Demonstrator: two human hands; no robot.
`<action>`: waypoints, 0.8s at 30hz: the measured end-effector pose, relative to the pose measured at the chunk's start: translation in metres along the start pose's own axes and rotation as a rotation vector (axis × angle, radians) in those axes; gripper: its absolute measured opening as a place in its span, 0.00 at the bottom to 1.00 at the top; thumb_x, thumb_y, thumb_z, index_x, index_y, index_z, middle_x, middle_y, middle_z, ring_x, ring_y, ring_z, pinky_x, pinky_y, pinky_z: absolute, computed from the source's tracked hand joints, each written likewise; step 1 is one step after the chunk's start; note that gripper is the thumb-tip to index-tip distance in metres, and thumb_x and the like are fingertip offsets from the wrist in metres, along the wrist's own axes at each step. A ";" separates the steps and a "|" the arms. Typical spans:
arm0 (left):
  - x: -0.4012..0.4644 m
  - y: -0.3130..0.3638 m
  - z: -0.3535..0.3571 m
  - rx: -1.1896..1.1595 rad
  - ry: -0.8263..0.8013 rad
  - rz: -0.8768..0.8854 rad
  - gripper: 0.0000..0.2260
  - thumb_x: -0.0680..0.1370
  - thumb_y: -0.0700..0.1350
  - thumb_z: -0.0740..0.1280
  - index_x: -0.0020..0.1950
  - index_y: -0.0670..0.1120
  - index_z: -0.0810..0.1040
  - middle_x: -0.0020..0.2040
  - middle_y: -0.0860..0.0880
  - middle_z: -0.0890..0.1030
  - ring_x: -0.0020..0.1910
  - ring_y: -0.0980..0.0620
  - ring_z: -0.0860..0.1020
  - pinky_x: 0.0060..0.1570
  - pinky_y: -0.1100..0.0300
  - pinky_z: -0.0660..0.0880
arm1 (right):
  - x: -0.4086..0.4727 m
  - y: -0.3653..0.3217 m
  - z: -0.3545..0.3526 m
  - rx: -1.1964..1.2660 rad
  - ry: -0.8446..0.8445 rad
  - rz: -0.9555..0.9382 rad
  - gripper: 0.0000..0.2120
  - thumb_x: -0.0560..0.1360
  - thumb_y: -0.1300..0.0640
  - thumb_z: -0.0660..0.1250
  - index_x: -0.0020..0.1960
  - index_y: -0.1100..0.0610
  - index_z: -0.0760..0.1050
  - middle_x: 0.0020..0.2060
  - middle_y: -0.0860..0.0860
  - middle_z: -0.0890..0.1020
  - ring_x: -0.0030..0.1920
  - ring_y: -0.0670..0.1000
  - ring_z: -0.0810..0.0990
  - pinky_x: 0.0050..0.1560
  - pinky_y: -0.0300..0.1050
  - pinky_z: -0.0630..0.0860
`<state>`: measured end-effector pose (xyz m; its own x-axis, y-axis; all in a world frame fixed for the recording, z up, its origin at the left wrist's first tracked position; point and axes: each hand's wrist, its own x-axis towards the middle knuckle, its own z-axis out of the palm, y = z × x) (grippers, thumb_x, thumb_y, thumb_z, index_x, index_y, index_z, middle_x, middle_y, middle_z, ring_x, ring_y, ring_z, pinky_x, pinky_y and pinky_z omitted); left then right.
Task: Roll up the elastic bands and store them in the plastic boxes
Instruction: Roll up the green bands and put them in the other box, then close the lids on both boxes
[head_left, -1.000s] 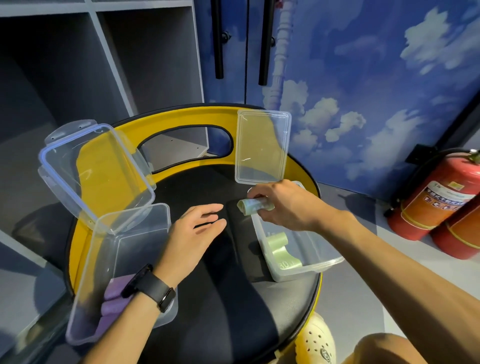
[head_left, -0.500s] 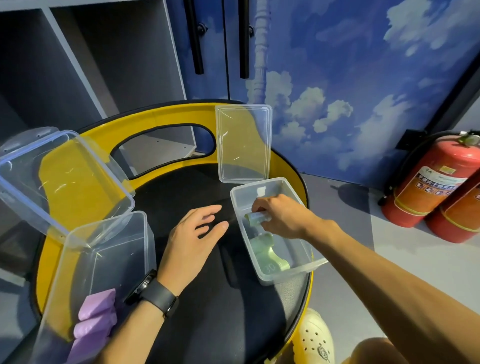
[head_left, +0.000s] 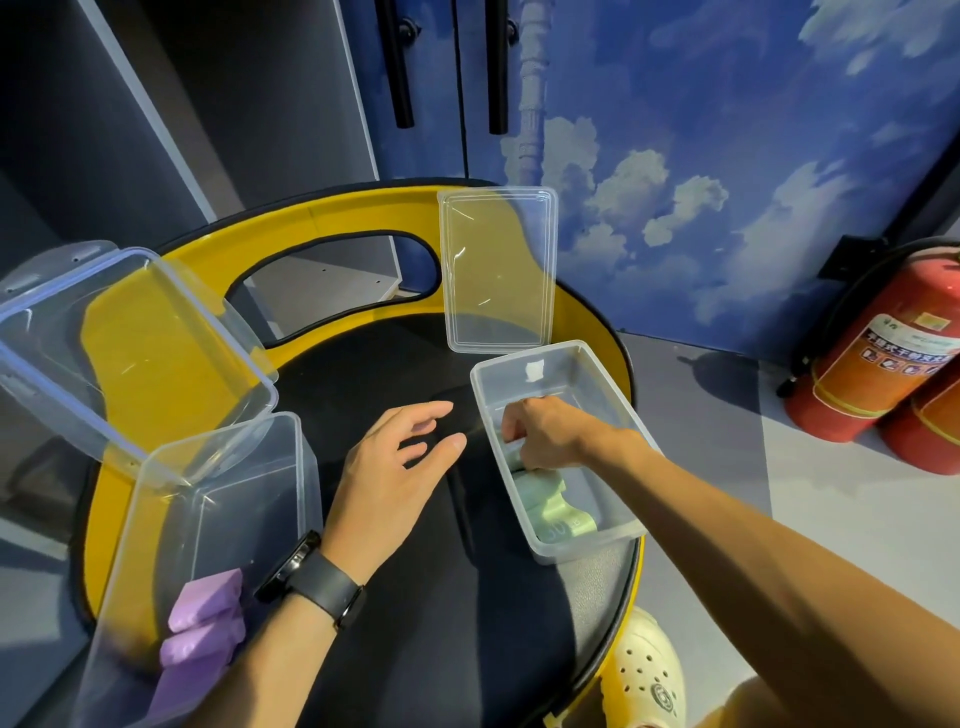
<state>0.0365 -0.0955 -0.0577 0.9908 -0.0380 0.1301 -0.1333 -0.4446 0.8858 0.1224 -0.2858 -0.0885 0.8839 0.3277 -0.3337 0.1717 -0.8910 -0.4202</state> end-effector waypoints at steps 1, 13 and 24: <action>0.000 0.000 -0.001 0.002 0.002 -0.001 0.13 0.76 0.48 0.70 0.52 0.67 0.74 0.54 0.63 0.77 0.55 0.74 0.73 0.46 0.79 0.71 | 0.000 0.000 -0.001 0.012 -0.007 0.008 0.18 0.70 0.66 0.64 0.58 0.55 0.76 0.56 0.55 0.79 0.55 0.56 0.77 0.48 0.42 0.72; -0.001 0.000 -0.002 0.029 0.006 -0.014 0.12 0.76 0.47 0.69 0.53 0.64 0.75 0.53 0.64 0.76 0.54 0.70 0.74 0.45 0.81 0.70 | -0.008 0.005 -0.008 0.151 -0.028 0.008 0.14 0.72 0.59 0.69 0.57 0.56 0.79 0.50 0.52 0.80 0.50 0.55 0.78 0.50 0.43 0.74; -0.010 0.000 -0.013 0.034 0.012 -0.032 0.13 0.77 0.47 0.69 0.51 0.66 0.73 0.52 0.65 0.77 0.52 0.77 0.72 0.43 0.79 0.71 | -0.016 -0.012 -0.027 0.216 0.320 0.004 0.11 0.75 0.60 0.62 0.51 0.59 0.82 0.49 0.53 0.84 0.48 0.54 0.81 0.46 0.42 0.76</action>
<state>0.0264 -0.0834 -0.0536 0.9941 -0.0127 0.1076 -0.1007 -0.4753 0.8740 0.1179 -0.2887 -0.0557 0.9814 0.1791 -0.0698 0.1023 -0.7943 -0.5989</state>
